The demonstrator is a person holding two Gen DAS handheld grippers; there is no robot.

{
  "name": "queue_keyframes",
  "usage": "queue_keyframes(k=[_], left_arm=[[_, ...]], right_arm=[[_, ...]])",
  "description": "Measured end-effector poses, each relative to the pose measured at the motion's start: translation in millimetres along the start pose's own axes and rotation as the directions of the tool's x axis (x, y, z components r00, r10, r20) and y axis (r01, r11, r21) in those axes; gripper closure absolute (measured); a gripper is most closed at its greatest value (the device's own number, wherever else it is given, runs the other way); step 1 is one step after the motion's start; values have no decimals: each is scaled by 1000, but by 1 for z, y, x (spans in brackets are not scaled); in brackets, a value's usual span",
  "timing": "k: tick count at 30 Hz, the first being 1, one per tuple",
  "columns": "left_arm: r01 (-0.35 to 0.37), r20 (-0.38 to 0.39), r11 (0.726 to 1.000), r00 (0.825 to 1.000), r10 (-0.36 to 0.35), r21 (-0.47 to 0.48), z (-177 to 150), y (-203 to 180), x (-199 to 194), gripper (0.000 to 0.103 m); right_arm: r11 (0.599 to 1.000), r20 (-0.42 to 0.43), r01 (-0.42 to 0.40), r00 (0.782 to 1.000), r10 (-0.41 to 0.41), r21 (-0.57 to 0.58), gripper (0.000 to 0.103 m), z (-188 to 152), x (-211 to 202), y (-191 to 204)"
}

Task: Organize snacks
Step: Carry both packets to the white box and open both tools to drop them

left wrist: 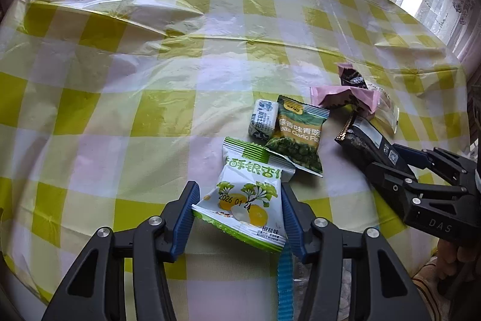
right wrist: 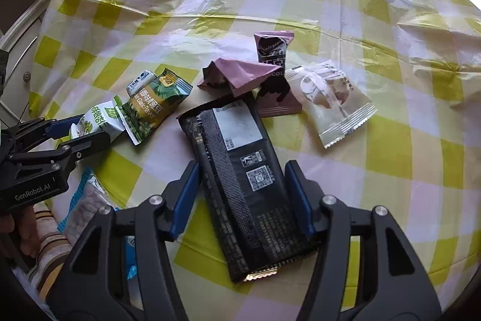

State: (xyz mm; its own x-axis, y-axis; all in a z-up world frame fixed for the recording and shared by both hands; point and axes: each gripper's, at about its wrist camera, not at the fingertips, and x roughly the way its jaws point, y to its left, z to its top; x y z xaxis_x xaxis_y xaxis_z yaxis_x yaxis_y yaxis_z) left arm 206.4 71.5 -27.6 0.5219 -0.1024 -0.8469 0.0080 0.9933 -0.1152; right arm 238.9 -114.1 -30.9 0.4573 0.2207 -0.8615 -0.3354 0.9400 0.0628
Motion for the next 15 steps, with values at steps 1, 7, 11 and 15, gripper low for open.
queue_keyframes(k=[1, 7, 11, 15], left_arm=[[-9, 7, 1000, 1000, 9, -9, 0, 1, -2, 49], [-62, 49, 996, 997, 65, -59, -2, 7, -13, 50], [-101, 87, 991, 990, 109, -93, -2, 10, -25, 50], [-137, 109, 984, 983, 149, -112, -2, 6, -34, 50]], right_arm=[[1000, 6, -9, 1000, 9, 14, 44, 0, -1, -2], [998, 31, -40, 999, 39, 45, 45, -6, -7, -5], [997, 60, -43, 997, 39, 61, 45, -10, -14, -8], [995, 92, -61, 994, 53, 77, 45, -13, -27, -12]])
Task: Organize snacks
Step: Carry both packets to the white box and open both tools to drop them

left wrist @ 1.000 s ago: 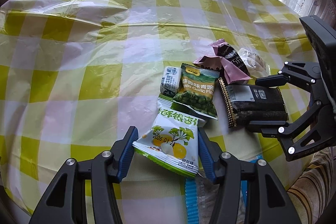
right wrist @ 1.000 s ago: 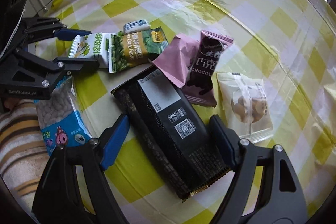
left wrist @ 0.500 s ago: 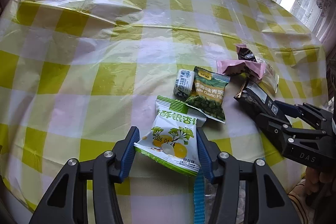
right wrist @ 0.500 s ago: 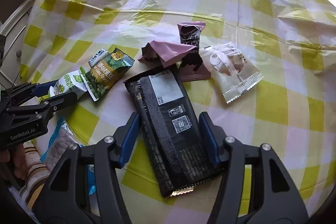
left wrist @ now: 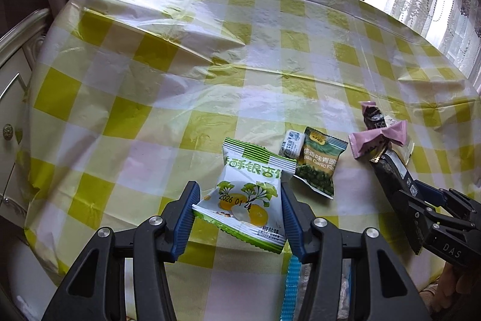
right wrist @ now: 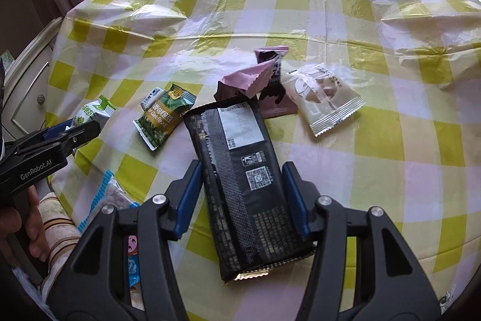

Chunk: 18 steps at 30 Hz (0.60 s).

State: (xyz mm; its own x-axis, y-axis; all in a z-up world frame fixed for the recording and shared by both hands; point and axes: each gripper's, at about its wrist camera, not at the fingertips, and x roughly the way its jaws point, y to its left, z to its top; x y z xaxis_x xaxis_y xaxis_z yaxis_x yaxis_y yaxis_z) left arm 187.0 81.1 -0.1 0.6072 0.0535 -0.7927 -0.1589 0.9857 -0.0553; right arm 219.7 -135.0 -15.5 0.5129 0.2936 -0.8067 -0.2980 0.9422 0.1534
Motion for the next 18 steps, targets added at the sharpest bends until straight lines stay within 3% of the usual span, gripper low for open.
queue_keyframes(k=[6, 18], left_arm=[[-18, 36, 1000, 999, 18, -14, 0, -16, -15, 50], [44, 61, 999, 997, -44, 10, -13, -84, -29, 50]], right_arm=[[999, 42, -29, 999, 27, 42, 45, -6, -18, -10], [979, 108, -115, 989, 98, 169, 45, -26, -53, -48]])
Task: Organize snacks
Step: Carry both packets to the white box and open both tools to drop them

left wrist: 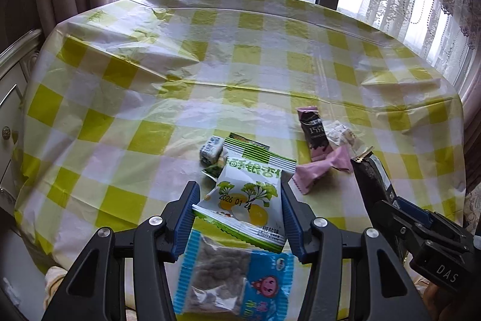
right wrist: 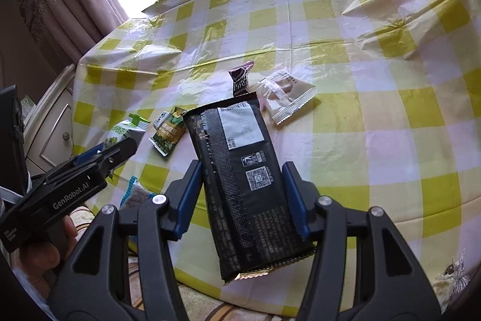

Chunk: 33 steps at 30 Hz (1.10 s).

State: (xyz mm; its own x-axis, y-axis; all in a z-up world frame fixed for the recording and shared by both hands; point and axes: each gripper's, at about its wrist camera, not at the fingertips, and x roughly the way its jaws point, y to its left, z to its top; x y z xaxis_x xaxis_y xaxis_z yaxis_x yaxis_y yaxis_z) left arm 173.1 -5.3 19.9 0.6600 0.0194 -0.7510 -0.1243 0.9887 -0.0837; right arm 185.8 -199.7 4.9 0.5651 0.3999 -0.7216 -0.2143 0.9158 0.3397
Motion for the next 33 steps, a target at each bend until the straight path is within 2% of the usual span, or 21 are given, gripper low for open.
queue_keyframes(k=[9, 20, 26, 33], left_arm=[[60, -12, 995, 998, -59, 84, -9, -60, -6, 50], [173, -44, 968, 985, -168, 183, -22, -131, -21, 50], [258, -74, 932, 966, -247, 257, -37, -179, -33, 50], [369, -128, 853, 929, -346, 370, -60, -235, -47, 50]], right_arm=[[994, 70, -19, 998, 12, 107, 45, -8, -40, -37], [981, 139, 72, 985, -98, 179, 45, -20, -98, -83], [967, 168, 130, 971, -169, 221, 45, -28, -134, -115], [931, 175, 228, 943, -284, 285, 45, -60, -181, -161]])
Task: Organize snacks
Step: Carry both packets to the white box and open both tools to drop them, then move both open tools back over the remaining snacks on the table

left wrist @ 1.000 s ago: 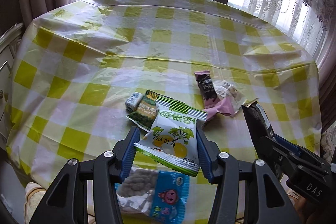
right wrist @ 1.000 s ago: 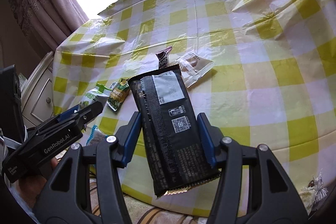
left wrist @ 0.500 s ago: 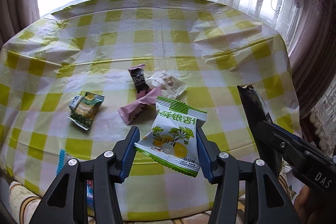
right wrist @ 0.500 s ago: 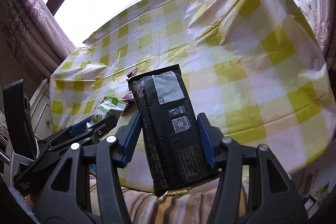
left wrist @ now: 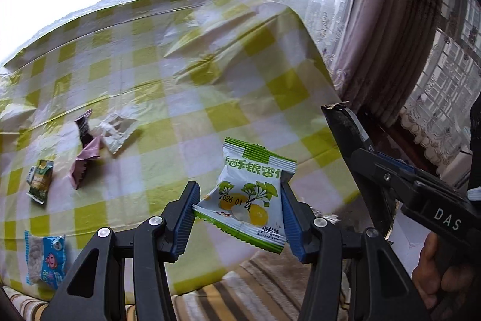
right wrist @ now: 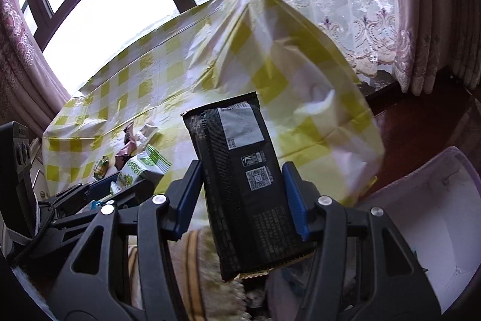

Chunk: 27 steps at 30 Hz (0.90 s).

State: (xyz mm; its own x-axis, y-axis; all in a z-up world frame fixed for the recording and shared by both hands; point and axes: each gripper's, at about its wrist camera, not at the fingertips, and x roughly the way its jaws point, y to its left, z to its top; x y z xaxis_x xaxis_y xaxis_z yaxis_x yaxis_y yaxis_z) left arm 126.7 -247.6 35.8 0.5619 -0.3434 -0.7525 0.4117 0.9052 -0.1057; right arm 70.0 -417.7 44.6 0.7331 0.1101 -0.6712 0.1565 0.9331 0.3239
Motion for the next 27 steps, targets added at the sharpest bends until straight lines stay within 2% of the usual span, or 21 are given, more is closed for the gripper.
queue_keyframes(k=[5, 12, 16, 22, 24, 25, 27], left_arm=[[92, -37, 991, 995, -89, 94, -4, -44, 7, 50], [204, -116, 957, 976, -183, 207, -19, -100, 20, 50], [263, -174, 937, 958, -227, 228, -27, -118, 29, 49], [309, -215, 912, 943, -255, 271, -35, -134, 32, 45], [306, -216, 912, 943, -252, 273, -35, -135, 32, 44], [307, -213, 913, 943, -254, 270, -34, -133, 31, 41], [304, -193, 916, 946, -259, 261, -33, -130, 28, 34]], right_arm=[[995, 3, 94, 996, -94, 33, 45, -14, -21, -42], [977, -23, 203, 979, -202, 62, 45, -34, -38, -83], [964, -57, 254, 966, -250, 74, 45, -46, -39, -100], [950, -81, 303, 951, -297, 70, 45, -51, -42, -111], [950, -83, 304, 951, -299, 69, 37, -51, -42, -111], [947, -84, 314, 947, -309, 65, 29, -50, -43, -109], [942, -74, 333, 941, -329, 45, 24, -50, -43, -104]])
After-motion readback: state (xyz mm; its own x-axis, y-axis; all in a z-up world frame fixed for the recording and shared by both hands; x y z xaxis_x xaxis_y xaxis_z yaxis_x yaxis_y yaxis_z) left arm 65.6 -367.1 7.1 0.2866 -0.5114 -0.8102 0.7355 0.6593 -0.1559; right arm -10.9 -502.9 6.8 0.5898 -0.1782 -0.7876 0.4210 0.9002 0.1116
